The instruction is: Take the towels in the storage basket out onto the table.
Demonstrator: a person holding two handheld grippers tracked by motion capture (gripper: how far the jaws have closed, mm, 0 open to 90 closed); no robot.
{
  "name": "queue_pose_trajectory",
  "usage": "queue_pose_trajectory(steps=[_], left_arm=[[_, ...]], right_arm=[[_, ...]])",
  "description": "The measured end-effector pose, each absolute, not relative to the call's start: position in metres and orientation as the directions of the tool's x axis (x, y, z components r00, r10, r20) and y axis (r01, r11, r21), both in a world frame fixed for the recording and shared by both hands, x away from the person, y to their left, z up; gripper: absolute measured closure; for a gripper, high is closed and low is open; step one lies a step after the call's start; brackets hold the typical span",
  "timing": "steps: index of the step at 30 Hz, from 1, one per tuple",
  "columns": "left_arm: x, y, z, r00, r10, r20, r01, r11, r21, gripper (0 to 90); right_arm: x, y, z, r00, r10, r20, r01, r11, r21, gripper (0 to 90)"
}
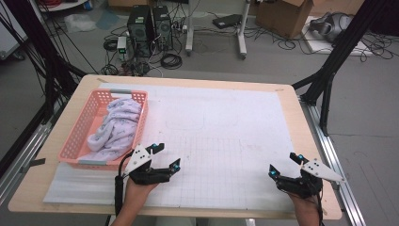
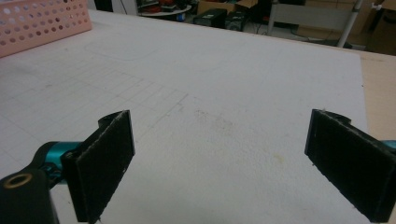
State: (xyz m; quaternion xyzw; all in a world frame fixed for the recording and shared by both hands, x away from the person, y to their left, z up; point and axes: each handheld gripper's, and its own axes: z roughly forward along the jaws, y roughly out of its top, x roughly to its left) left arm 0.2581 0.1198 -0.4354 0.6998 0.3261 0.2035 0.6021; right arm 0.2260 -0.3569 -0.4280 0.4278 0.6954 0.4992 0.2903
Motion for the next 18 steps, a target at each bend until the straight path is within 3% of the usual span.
queue_pose_trajectory(steps=[18], left_arm=[[0.2594, 0.1214, -0.4346, 0.712, 0.692, -0.122, 0.209, -0.043, 0.977, 17.0]], right_arm=[[0.227, -0.3559, -0.4291, -0.47, 0.882, 0.041, 0.323, 0.129, 0.937, 6.8]])
